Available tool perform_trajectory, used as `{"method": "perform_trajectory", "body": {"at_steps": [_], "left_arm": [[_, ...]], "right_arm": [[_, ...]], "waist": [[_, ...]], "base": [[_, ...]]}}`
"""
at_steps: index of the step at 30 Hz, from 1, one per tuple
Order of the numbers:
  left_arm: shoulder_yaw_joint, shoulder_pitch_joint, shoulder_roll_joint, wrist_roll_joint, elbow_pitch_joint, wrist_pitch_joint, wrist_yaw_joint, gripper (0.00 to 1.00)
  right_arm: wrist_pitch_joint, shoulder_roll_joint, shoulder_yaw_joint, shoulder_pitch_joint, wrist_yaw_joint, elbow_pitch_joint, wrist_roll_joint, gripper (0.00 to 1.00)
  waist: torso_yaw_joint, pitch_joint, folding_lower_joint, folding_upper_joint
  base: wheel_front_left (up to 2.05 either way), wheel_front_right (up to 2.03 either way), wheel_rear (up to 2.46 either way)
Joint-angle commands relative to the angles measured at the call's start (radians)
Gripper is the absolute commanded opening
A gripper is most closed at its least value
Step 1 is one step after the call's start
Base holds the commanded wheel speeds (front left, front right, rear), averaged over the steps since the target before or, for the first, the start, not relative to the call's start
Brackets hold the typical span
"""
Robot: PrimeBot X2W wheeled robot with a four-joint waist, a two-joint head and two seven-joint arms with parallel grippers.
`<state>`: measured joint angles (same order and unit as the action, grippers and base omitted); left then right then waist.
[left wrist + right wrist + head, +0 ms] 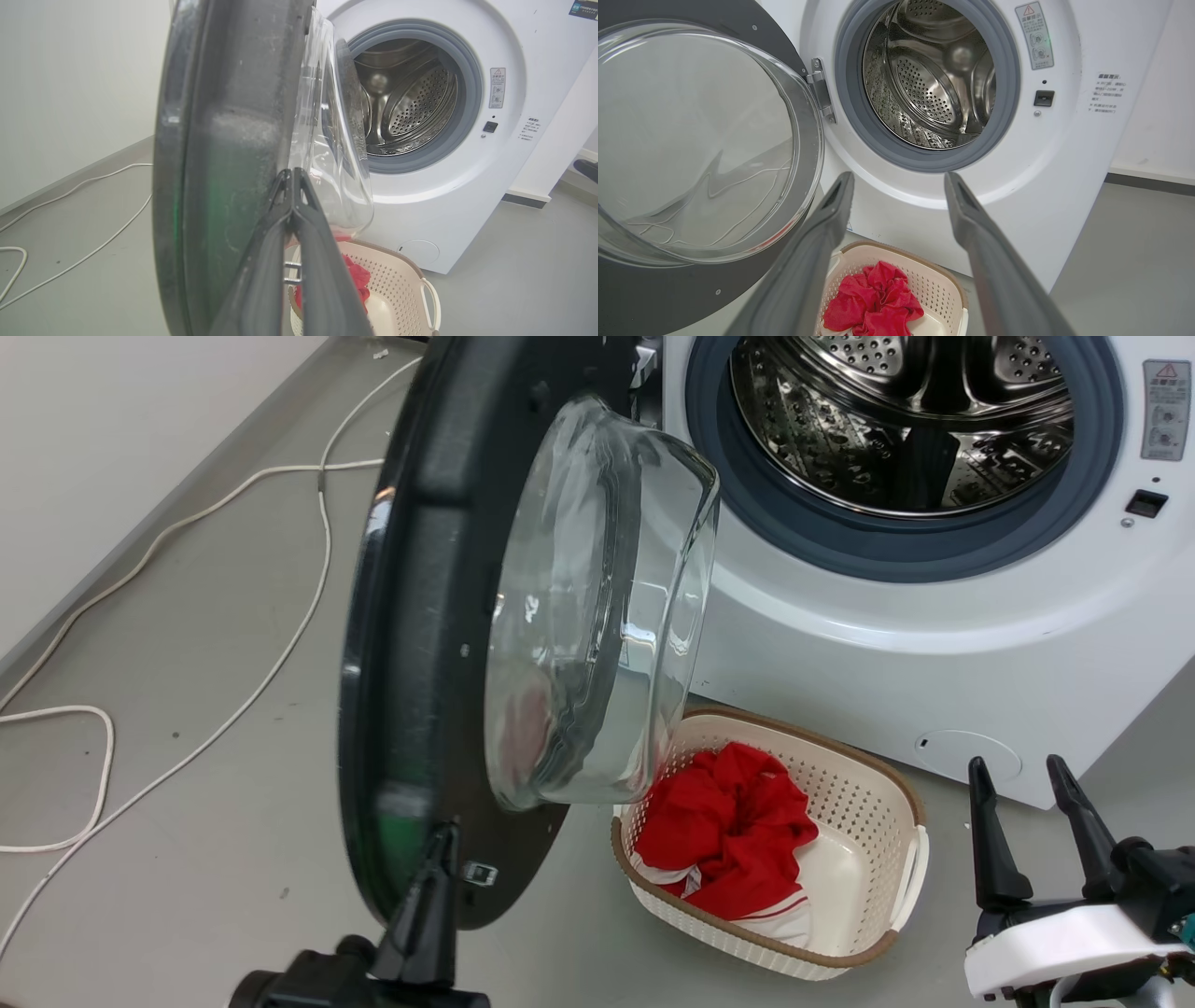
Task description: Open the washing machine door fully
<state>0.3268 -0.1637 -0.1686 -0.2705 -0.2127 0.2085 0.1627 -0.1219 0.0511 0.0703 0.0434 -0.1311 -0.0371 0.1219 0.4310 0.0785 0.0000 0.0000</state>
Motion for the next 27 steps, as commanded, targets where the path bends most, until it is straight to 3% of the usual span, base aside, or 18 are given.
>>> {"method": "perform_trajectory", "body": {"at_steps": [1,18,27], "left_arm": [[-0.026,0.018,-0.008,-0.011,0.015,0.01,0.009,0.0],[-0.275,0.162,-0.065,-0.107,0.16,0.056,-0.001,0.0],[-0.443,0.281,-0.093,-0.166,0.283,0.057,-0.061,0.0]], "right_arm": [[0.005,-0.002,0.0,-0.016,0.001,-0.008,-0.009,1.0],[0.044,-0.002,0.003,-0.051,0.001,-0.062,-0.042,1.0],[0.066,-0.002,0.008,-0.069,0.001,-0.092,-0.064,1.0]], "waist": [[0.006,0.006,0.0,0.0],[-0.023,0.106,0.0,0.0],[-0.038,0.172,0.0,0.0]], "base": [[0.0,0.0,0.0],[0.0,0.0,0.0],[0.0,0.0,0.0]]}}
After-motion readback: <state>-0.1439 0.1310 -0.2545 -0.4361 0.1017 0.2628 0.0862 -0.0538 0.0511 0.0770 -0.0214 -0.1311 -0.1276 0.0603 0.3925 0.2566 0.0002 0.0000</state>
